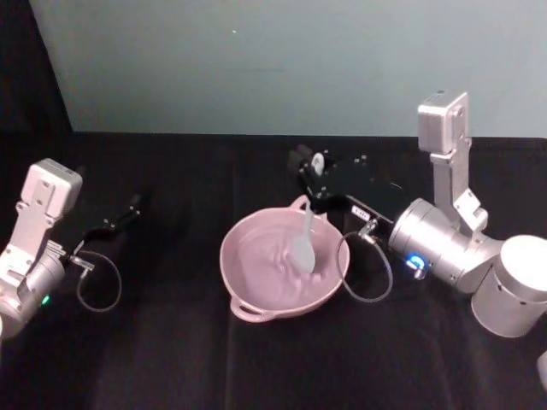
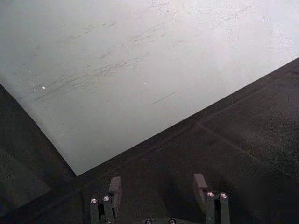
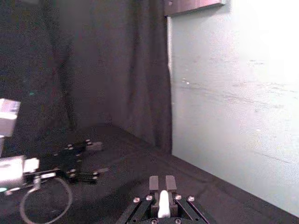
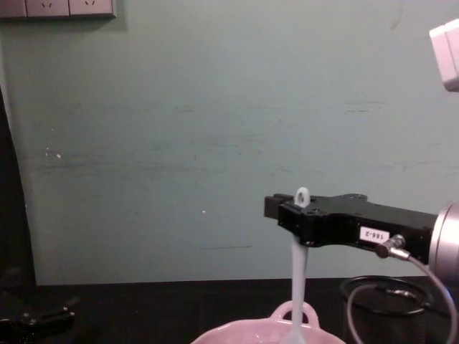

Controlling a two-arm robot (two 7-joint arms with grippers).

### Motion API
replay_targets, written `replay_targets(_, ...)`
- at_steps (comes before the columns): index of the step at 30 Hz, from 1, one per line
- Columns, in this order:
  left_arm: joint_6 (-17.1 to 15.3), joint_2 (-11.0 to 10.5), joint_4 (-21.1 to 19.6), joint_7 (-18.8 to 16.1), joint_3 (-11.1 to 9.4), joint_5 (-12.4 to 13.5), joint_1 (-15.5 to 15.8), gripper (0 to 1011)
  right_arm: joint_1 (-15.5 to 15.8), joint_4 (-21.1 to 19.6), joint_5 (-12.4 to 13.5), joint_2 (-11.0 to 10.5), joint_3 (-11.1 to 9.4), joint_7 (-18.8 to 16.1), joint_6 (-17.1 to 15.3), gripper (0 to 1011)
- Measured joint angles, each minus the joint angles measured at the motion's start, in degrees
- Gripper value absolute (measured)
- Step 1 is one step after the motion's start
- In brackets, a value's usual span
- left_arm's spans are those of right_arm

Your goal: Use the one hand to pick up the spoon and stir the clear water in the bowl.

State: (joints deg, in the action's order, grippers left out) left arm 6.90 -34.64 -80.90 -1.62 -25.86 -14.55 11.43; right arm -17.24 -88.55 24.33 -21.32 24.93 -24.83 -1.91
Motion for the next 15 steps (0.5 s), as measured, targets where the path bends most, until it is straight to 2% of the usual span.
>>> replay_targets(8, 0.0, 0.0, 0.0, 0.0, 0.0, 0.0, 0.0, 1011, 0.67, -1.59, -0.47, 0.57, 2.05, -0.92, -0.49, 105)
replay_targets(15, 0.0, 0.0, 0.0, 0.0, 0.0, 0.0, 0.0, 1011, -1.08, 0.27, -0.57, 2.58, 3.32, -1.29, -0.26, 105)
